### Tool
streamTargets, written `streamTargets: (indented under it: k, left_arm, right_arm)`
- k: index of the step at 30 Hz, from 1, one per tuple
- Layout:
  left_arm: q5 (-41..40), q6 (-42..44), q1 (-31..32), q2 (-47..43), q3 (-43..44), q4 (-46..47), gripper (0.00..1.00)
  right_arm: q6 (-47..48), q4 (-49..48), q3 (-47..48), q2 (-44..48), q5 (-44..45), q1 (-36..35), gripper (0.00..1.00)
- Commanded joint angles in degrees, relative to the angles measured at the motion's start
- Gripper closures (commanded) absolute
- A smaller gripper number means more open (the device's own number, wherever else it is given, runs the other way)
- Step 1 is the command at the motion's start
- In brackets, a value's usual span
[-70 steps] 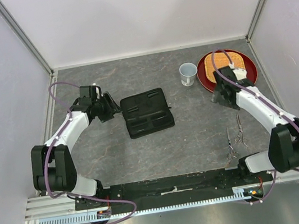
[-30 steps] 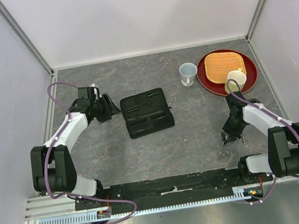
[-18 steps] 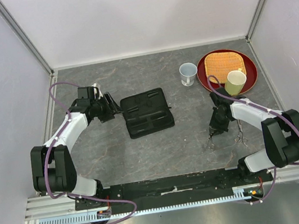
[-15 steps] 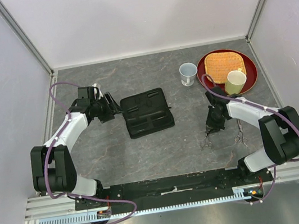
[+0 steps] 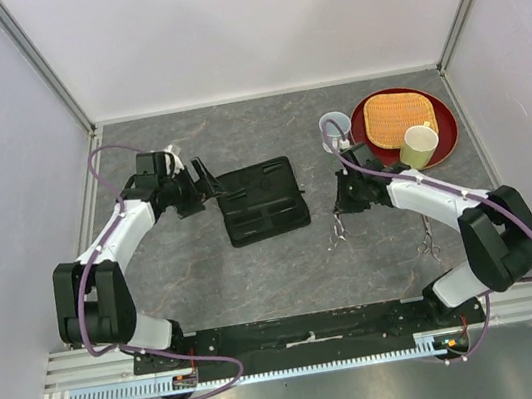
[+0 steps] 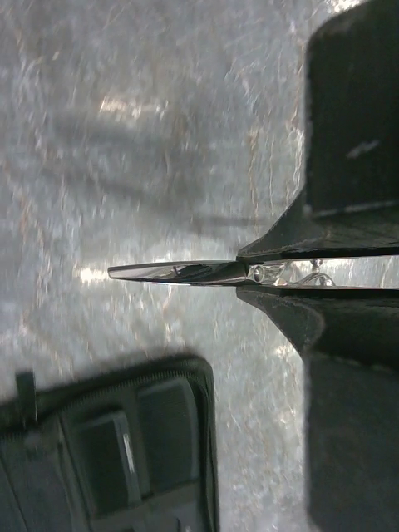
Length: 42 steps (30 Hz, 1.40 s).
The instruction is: Sort the hair-cutting tools
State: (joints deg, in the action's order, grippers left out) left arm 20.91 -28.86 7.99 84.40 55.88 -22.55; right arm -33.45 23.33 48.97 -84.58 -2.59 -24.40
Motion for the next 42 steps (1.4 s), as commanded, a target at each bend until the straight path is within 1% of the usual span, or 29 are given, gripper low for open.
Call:
streamTargets:
  k: [1, 3, 4, 6, 7, 10, 13, 14, 17, 20, 22, 25, 28, 29, 32, 33, 39, 42]
  left_arm:
    - [11.76, -2.59, -0.17, -3.1, -0.41, 8.73, 0.07]
    - [14.68, -3.22, -0.08, -3.8, -1.82, 11.54, 0.08]
    - [17.82, -3.65, -0.08, -3.98, -2.17, 14.17, 0.08]
    - [21.0, -4.18, 0.01, -4.59, -3.05, 17.17, 0.11]
    - [24.15, -4.53, 0.18, -4.68, -3.4, 19.79, 0.12]
    - [28.12, -4.89, 1.06, -4.68, -3.76, 22.19, 0.15]
    - [29.98, -5.41, 2.55, -3.98, -3.41, 24.39, 0.19]
    - [30.24, -5.68, 2.99, -3.72, -3.15, 25.0, 0.22]
    - [30.6, -6.47, 4.75, -2.75, -2.62, 26.58, 0.25]
    - [31.92, -5.07, 6.6, -2.92, -3.66, 29.65, 0.26]
    - [30.51, -3.49, 7.48, -3.01, -3.93, 30.19, 0.26]
    - [27.61, -2.08, 7.48, -2.93, -3.76, 27.65, 0.28]
    - [27.52, -0.94, 7.65, -3.19, -3.93, 26.68, 0.38]
    - [27.61, -0.24, 7.74, -3.1, -3.93, 26.15, 0.44]
    - [27.43, 2.49, 7.83, -3.19, -3.76, 22.9, 0.51]
    - [27.52, 2.84, 7.83, -3.36, -3.93, 21.42, 0.51]
    - [26.65, 3.55, 8.71, -4.59, -5.43, 20.7, 0.5]
    - [26.21, 3.55, 9.06, -4.6, -5.6, 20.7, 0.54]
  right_arm:
    - [3.13, -7.94, 3.32, 2.75, -2.94, -2.49, 1.0]
    - [4.35, -9.7, 3.76, 3.01, -4.96, -3.63, 1.0]
    - [4.8, -11.54, 3.94, 3.19, -5.84, -3.98, 1.0]
    - [6.11, -13.48, 4.55, 3.28, -8.3, -5.21, 1.0]
    - [6.55, -15.14, 4.9, 3.19, -9.18, -5.74, 1.0]
    - [8.31, -17.7, 6.57, 1.96, -12.43, -7.67, 1.0]
    - [9.89, -19.02, 9.29, -0.32, -14.54, -10.39, 1.0]
    - [10.25, -19.29, 9.91, -0.76, -14.98, -11.88, 1.0]
    - [11.21, -19.9, 13.59, -2.61, -15.78, -14.78, 1.0]
    - [12.09, -19.99, 15.97, -4.1, -15.17, -17.33, 1.0]
    - [12.53, -20.26, 16.5, -4.72, -14.2, -18.48, 1.0]
    - [12.71, -20.17, 17.12, -4.99, -13.41, -20.24, 1.0]
    - [13.06, -20.17, 17.04, -4.72, -12.18, -21.3, 1.0]
    - [12.97, -20.17, 16.86, -4.55, -11.65, -21.56, 1.0]
    - [13.32, -19.91, 17.04, -4.37, -10.51, -22.18, 1.0]
    - [13.33, -19.9, 16.95, -4.46, -9.98, -22.18, 1.0]
    - [13.41, -19.99, 17.74, -5.07, -8.31, -22.88, 1.0]
    - [13.24, -19.99, 17.91, -5.16, -7.87, -23.14, 1.0]
